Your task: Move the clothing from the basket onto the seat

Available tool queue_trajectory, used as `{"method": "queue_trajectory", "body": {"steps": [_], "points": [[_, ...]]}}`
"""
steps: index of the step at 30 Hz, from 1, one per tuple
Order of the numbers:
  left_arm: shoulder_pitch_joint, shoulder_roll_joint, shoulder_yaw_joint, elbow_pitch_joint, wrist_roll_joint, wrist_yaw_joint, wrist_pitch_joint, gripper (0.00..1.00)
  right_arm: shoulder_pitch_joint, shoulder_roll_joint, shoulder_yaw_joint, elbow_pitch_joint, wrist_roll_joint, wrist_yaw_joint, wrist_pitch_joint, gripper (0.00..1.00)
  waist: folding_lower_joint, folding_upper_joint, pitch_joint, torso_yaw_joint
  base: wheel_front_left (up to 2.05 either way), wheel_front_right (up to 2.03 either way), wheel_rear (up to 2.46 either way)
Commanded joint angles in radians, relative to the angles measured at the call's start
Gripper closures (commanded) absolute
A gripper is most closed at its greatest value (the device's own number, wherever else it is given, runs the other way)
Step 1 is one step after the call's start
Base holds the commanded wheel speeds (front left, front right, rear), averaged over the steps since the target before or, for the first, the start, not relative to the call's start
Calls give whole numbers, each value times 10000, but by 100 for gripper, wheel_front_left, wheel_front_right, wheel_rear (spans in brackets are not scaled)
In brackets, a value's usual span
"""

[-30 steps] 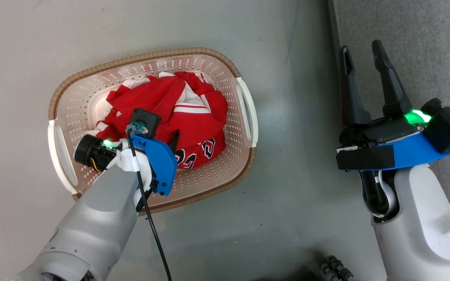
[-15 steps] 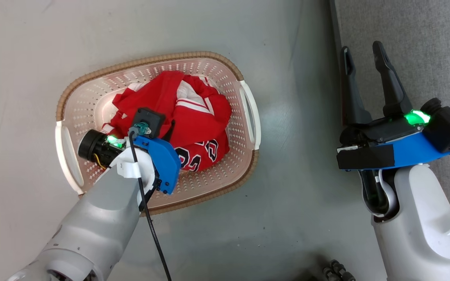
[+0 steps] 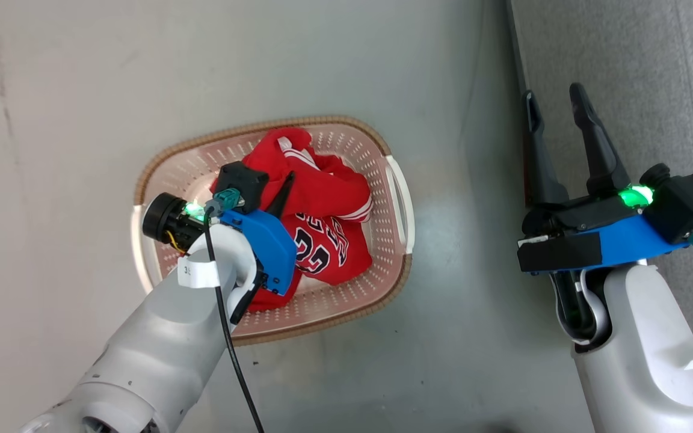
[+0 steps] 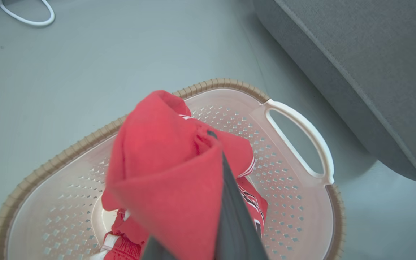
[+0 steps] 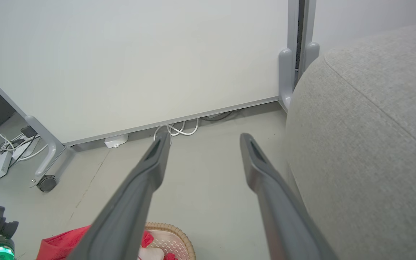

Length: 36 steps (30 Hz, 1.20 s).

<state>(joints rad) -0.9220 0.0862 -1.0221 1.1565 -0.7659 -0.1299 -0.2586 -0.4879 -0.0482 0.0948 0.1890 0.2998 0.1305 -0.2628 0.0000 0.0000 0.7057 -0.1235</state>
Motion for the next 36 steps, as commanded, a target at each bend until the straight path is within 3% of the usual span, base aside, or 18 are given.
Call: {"method": "queue_trajectory", "body": {"steps": [1, 22, 36], "points": [[65, 28, -20, -135, -46, -10, -67, 100, 140, -39, 13, 35, -44, 4, -31, 0, 0, 0, -375, 161, 0, 0, 0], [1602, 233, 2806, -3162, 1872, 28, -80, 100, 1662, -39, -11, 651, -75, 5, -31, 0, 0, 0, -3679, 585, 0, 0, 0], [1854, 204, 3772, -4535, 2869, 1, -81, 100, 2732, -41, -37, 899, 63, 5, -21, 0, 0, 0, -5301, 689, 0, 0, 0]]}}
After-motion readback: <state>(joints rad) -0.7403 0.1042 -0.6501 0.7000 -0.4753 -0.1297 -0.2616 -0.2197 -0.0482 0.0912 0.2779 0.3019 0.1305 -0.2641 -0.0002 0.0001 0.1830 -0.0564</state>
